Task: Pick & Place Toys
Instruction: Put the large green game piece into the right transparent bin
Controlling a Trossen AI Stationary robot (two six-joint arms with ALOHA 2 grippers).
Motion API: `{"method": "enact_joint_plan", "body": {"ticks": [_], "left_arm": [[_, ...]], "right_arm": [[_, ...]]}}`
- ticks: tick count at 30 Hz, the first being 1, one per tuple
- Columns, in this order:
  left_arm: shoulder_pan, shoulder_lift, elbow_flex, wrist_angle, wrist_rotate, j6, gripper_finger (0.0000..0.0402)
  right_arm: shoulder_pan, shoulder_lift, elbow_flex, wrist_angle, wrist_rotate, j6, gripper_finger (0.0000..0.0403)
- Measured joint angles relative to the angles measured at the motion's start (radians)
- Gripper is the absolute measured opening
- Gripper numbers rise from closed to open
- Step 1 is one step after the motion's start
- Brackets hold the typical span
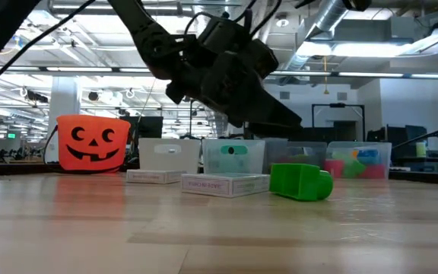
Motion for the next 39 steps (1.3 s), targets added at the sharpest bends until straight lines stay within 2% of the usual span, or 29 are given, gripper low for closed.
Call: {"method": "enact_joint_plan", "body": {"ticks": [3, 11, 19, 26, 39], "left_arm": [[0.000, 0.005, 0.004, -0.004, 0.005, 0.000, 0.0253], [-0.008, 0.005, 0.005, -0.052, 0.138, 0.027, 0.0254], [-0.034, 0.017, 0.005, -0.056, 0.135, 0.055, 0.0255], [-0.036, 0.088, 0.010, -0.038, 0.105, 0.054, 0.0255], [-0.052, 0.100, 0.009, -0.029, 0.085, 0.053, 0.0255]], "right_arm": [[0.001, 0.000, 0.000, -0.015, -0.013, 0.000, 0.0125], [0.001, 0.000, 0.000, -0.041, -0.032, -0.001, 0.0125], [0.010, -0.001, 0.000, -0.039, -0.046, 0.000, 0.0125], [0.022, -0.001, 0.000, -0.039, -0.047, 0.012, 0.0125], [0.042, -0.001, 0.000, -0.039, -0.046, 0.038, 0.0125]]}}
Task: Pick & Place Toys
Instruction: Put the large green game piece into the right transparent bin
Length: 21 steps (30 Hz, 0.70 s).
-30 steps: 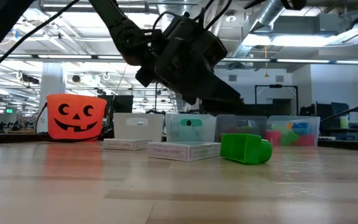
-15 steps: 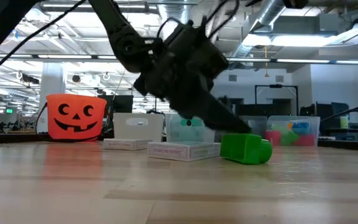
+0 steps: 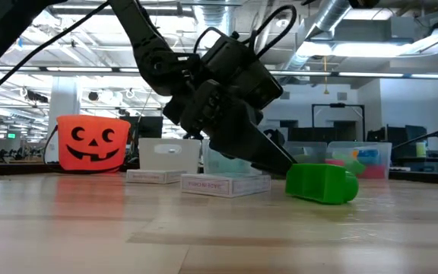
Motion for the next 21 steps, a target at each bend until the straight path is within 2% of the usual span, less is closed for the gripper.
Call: {"method": "enact_joint_plan", "body": {"ticks": [17, 21], "left_arm": [[-0.052, 0.000, 0.000, 0.045, 0.000, -0.001, 0.0255], [-0.052, 0.000, 0.000, 0.044, 0.000, -0.001, 0.0241]], "right_arm": [[0.012, 0.000, 0.000, 0.000, 0.001, 0.007, 0.0125], [0.012, 0.000, 0.000, 0.000, 0.001, 0.007, 0.0125]]}}
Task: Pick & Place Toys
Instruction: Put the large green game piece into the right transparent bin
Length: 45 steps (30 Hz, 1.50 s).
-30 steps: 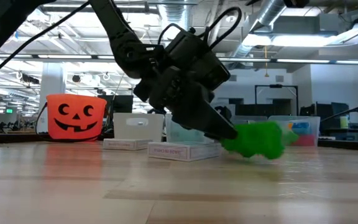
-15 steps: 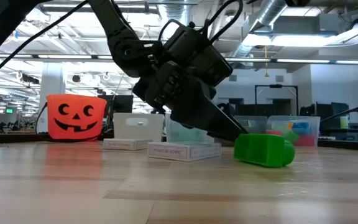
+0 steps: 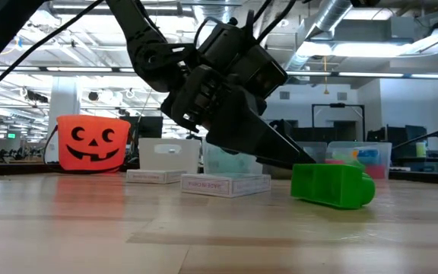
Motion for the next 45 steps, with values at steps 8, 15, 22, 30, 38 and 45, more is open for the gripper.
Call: {"method": "enact_joint_plan", "body": {"ticks": [8, 15, 22, 30, 38, 45], "left_arm": [[0.001, 0.000, 0.000, -0.007, 0.000, -0.003, 0.0183], [0.001, 0.000, 0.000, -0.008, -0.008, -0.004, 0.0139], [0.002, 0.000, 0.000, -0.008, -0.012, -0.004, 0.0108], [0.007, 0.000, 0.000, -0.003, -0.041, -0.004, 0.0064], [0.026, -0.010, 0.000, -0.009, -0.048, -0.012, 0.0070], [0.056, -0.096, 0.000, -0.012, -0.064, -0.015, 0.0029]], "right_arm": [[0.000, 0.000, 0.000, 0.000, 0.000, 0.000, 0.0125], [-0.001, 0.000, 0.000, -0.002, 0.000, 0.000, 0.0125], [-0.001, 0.000, 0.000, -0.005, 0.000, -0.001, 0.0125], [-0.001, 0.000, 0.000, -0.007, 0.000, -0.001, 0.0125], [-0.001, 0.000, 0.000, -0.005, 0.000, -0.018, 0.0125], [-0.001, 0.000, 0.000, 0.001, 0.003, -0.084, 0.0125]]}}
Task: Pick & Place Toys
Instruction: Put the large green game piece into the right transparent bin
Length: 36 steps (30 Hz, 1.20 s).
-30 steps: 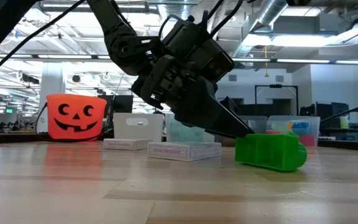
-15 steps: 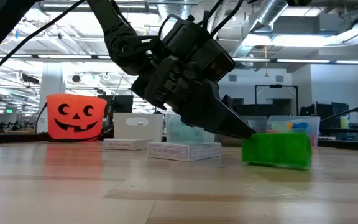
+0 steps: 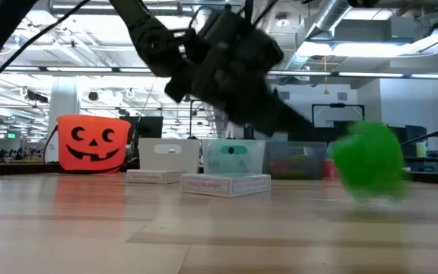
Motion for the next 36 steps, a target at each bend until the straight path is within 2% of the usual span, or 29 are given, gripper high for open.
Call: {"method": "enact_joint_plan", "body": {"ticks": [4, 12, 19, 28, 32, 36], "left_arm": [[0.023, -0.082, 0.000, 0.003, -0.026, -0.046, 0.0003], [0.037, -0.216, 0.000, -0.009, -0.018, -0.075, 0.0030], [-0.005, -0.225, -0.001, -0.158, 0.015, -0.203, 0.0110], [-0.143, -0.238, 0.011, -0.175, 0.016, -0.259, 0.0239], [-0.219, -0.213, 0.054, -0.169, -0.061, -0.274, 0.0260], [-0.249, -0.161, 0.131, -0.160, -0.218, -0.340, 0.0258]], "right_arm": [[0.000, 0.000, 0.000, 0.000, 0.000, -0.025, 0.0125], [0.000, 0.000, 0.000, -0.004, 0.000, -0.071, 0.0125], [0.000, 0.000, 0.000, -0.005, -0.003, -0.078, 0.0125], [0.000, -0.001, 0.000, -0.001, -0.082, -0.127, 0.0125], [0.009, -0.001, 0.000, -0.001, -0.110, -0.177, 0.0125], [0.025, -0.001, 0.000, -0.005, -0.120, -0.269, 0.0125]]}}
